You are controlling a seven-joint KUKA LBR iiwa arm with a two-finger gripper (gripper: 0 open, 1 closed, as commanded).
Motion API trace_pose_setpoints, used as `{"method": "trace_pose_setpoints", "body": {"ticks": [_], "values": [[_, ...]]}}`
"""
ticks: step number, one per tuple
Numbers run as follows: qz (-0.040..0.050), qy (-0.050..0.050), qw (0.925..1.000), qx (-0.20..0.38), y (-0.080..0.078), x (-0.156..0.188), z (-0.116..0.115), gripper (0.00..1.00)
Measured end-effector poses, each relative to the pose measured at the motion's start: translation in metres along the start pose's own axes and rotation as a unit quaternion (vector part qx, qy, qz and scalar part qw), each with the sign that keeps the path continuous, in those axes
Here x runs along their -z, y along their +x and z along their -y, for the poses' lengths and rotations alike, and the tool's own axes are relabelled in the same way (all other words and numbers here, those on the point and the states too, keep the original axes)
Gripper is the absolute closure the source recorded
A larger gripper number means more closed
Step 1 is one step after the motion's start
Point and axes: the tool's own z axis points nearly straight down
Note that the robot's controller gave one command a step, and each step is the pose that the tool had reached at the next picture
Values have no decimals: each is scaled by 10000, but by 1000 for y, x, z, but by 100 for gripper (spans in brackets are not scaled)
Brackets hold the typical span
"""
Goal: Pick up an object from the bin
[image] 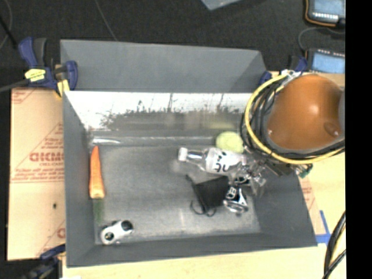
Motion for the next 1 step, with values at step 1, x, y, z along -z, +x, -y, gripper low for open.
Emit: {"method": "trace_pose_setpoints", "body": {"ticks": [1], "values": [[-8,-14,9999,134,0,53,-6,100]]}}
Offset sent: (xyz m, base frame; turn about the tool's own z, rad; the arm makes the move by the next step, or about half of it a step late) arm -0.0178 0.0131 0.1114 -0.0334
